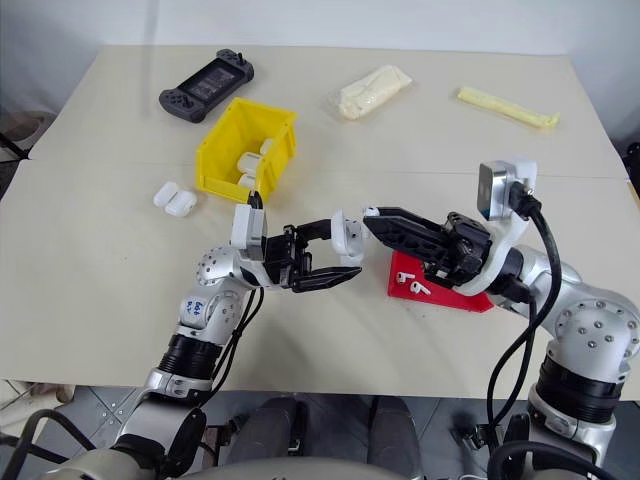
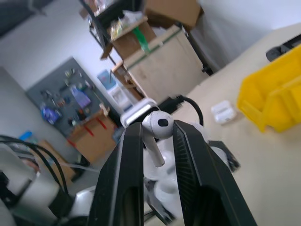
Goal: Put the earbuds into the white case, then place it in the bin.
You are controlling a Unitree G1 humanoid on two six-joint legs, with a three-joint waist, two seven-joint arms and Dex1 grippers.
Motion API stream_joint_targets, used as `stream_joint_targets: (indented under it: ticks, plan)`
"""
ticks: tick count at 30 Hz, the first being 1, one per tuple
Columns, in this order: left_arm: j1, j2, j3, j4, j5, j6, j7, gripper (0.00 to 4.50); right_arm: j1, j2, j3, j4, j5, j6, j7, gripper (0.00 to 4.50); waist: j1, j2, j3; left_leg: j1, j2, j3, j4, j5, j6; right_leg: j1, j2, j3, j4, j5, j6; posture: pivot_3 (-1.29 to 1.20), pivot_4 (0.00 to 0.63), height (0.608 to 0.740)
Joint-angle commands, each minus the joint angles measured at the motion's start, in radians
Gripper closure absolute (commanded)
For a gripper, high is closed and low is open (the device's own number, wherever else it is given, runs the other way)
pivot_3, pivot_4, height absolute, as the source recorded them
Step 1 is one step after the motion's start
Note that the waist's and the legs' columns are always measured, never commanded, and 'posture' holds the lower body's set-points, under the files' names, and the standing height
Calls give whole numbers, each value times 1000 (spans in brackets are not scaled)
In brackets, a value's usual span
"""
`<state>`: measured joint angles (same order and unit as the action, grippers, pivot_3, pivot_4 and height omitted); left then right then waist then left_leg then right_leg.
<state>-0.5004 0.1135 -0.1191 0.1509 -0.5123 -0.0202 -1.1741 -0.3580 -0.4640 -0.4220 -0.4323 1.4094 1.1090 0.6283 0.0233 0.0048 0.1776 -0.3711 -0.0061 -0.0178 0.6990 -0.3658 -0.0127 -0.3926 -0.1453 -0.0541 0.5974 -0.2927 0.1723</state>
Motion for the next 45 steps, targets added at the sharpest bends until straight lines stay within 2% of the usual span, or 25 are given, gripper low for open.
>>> stream_joint_targets:
  ticks: [1,24,30,34,37,43,45]
  plan:
    - [-21,-10,6,-35,-23,1,-4,1705,14,6,22,-53,89,-61,-61,3987,0,0,0,0,0,0,0,0,0,0,0,0,0,0,0,0,150,740]
    - [-38,-43,22,-55,-34,23,16,1705,193,-28,169,-65,-22,-239,-12,3987,1,0,0,0,0,0,0,0,1,0,0,1,0,0,0,0,150,740]
    - [-43,-47,21,-56,-39,24,14,1705,203,-50,211,-86,-138,-304,24,3987,1,0,0,0,0,0,0,0,1,0,0,1,0,0,0,0,150,740]
    - [-51,-51,23,-53,-42,23,14,1705,217,-103,268,-116,-281,-365,100,3987,1,0,0,0,0,1,0,0,1,0,0,1,-1,0,0,0,150,740]
    - [-53,-55,24,-49,-40,21,11,1705,206,-107,271,-112,-260,-358,75,3987,1,0,0,0,0,1,-1,0,1,0,0,1,-1,0,0,0,150,740]
    - [-58,-60,25,-33,-34,10,-3,1705,198,-159,244,-149,-257,-371,102,2075,2,0,0,0,0,0,-1,0,1,0,0,1,-1,0,0,0,150,740]
    - [-57,-58,28,-27,-34,7,-10,1705,208,-199,180,-141,-214,-363,115,2075,3,0,0,0,0,1,-1,0,1,0,0,1,-1,0,0,0,150,740]
